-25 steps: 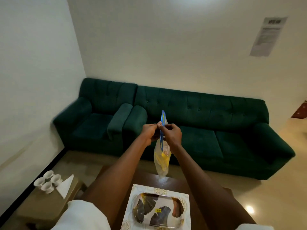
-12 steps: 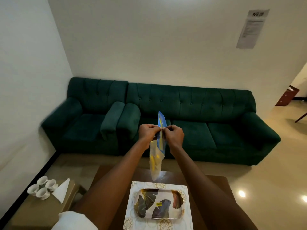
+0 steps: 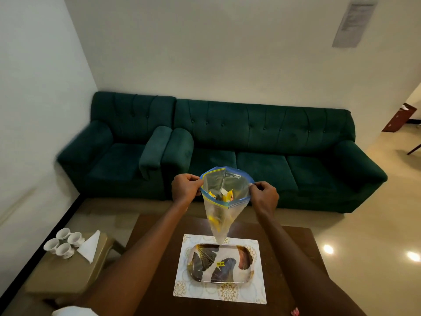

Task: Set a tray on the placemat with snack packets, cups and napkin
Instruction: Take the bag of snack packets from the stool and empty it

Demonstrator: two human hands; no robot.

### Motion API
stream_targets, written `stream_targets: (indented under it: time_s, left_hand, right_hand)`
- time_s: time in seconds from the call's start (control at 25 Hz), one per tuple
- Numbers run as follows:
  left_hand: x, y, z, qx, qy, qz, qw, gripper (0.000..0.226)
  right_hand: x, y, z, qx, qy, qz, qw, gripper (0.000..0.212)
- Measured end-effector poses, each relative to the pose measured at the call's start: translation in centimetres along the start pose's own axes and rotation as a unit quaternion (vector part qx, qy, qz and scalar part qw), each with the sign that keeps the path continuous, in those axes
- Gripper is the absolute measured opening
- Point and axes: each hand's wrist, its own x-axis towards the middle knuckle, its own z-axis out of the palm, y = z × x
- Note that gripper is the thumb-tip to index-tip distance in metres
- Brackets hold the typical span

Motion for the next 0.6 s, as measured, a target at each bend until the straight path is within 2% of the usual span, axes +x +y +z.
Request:
stream_targets:
  time_s: [0.16,0.32,0.4,0.44,0.52,0.6]
  left_hand:
    - [-1.1,-0.9,0.7,-0.003,-0.013,-0.003,1.000,0.005]
    - [-2.4,-0.7,2.1,0.008,-0.037,0.006,0.999,0.005]
    - [-3.1,-0.7,2.7,0.009,-0.047,0.009,0.999,0.005]
    - [-3.5,-0.7,3.0,0.008,-0.050,0.010,0.999,0.005]
    - [-4.4,-0.7,3.4,0.018,-0.055,0.017,0.998,0.004]
    - [-5.2,-0.6,3.6,0.027,-0.060,0.023,0.998,0.004]
  right_hand:
    - [-0.5,1.9,-1.7,-0.008,0.015,-0.001,1.000,0.014]
    - [-1.2,3.0,-2.3,-0.027,-0.006,0.011,1.000,0.009]
    - [-1.8,3.2,-2.5,-0.019,0.012,0.021,1.000,0.016]
    - [-2.1,3.2,-2.5,-0.019,0.038,-0.005,0.999,0.020]
    - [-2.8,2.7,-2.0,-0.035,0.059,-0.067,0.995,0.014]
    - [-3.3,1.8,-0.9,-0.071,-0.027,-0.066,0.995,0.014]
